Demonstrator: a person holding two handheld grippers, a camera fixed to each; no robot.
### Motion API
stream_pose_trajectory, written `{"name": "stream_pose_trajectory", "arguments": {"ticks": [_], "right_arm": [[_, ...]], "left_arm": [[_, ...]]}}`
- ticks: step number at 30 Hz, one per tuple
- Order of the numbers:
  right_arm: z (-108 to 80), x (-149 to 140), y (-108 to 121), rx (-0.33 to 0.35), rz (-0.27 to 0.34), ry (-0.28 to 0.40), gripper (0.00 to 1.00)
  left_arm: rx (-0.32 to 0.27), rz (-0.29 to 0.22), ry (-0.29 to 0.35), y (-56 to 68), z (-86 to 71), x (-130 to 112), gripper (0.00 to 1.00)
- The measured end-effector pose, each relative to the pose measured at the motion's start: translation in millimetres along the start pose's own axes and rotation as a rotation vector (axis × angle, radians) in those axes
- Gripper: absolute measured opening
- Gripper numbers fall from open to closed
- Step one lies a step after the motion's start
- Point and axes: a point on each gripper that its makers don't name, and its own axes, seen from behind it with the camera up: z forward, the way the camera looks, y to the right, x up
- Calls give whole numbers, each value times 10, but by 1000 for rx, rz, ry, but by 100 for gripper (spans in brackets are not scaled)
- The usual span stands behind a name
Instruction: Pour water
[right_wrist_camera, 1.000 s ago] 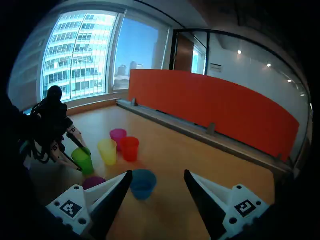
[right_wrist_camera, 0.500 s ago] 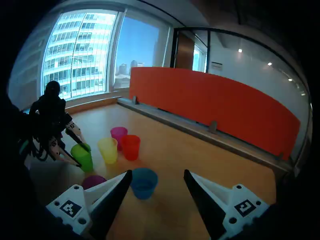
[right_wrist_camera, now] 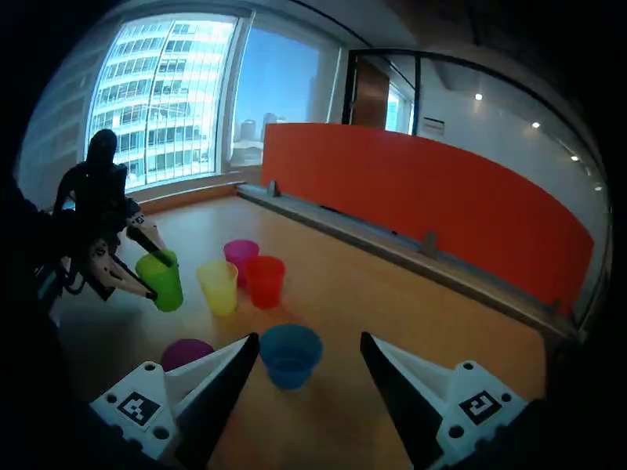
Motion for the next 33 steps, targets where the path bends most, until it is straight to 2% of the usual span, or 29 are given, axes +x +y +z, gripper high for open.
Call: {"name": "stream_pose_trajectory", "arguments": {"ticks": [17, 24, 33], "right_arm": [[176, -275, -104, 30, 36, -46, 100], [259, -410, -163, 47, 44, -75, 100], [387, -594, -257, 66, 47, -122, 100]], "left_arm": [[106, 29, 127, -256, -382, 517, 86], [130, 25, 168, -305, -520, 677, 86], [149, 24, 208, -330, -619, 809, 86]]}}
